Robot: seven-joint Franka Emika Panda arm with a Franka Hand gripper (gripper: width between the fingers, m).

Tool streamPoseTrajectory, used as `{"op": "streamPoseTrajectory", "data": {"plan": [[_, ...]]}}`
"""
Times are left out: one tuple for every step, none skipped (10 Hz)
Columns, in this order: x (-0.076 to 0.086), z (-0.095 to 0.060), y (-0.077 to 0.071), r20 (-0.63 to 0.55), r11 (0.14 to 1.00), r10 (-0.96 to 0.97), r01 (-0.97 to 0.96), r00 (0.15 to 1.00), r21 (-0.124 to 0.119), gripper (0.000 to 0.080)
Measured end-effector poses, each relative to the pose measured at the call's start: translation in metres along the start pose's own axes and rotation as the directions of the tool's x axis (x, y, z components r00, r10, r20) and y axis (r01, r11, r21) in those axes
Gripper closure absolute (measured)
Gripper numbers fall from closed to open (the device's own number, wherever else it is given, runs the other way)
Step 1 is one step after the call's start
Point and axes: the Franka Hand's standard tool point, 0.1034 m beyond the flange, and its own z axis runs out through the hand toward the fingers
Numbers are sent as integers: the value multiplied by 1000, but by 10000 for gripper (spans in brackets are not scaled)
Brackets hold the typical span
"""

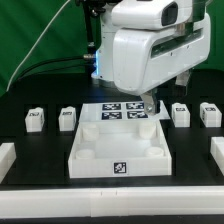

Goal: Assemble one leg

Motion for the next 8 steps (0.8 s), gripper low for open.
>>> {"op": "streamPoseTrajectory", "data": {"plan": [[0,0,0,0,1000,0,0,1000,1,150],[0,0,0,0,1000,0,0,1000,1,150],[0,0,0,0,1000,0,0,1000,1,150],[0,1,0,0,1000,0,0,1000,1,150],[0,1,0,0,1000,0,0,1000,1,150],[-1,1,0,-1,1000,-5,5,1000,0,150],[-6,6,-3,-2,1000,-29,29,1000,-1,150],[-15,11,-7,2,998,-68,68,998,3,150]]}}
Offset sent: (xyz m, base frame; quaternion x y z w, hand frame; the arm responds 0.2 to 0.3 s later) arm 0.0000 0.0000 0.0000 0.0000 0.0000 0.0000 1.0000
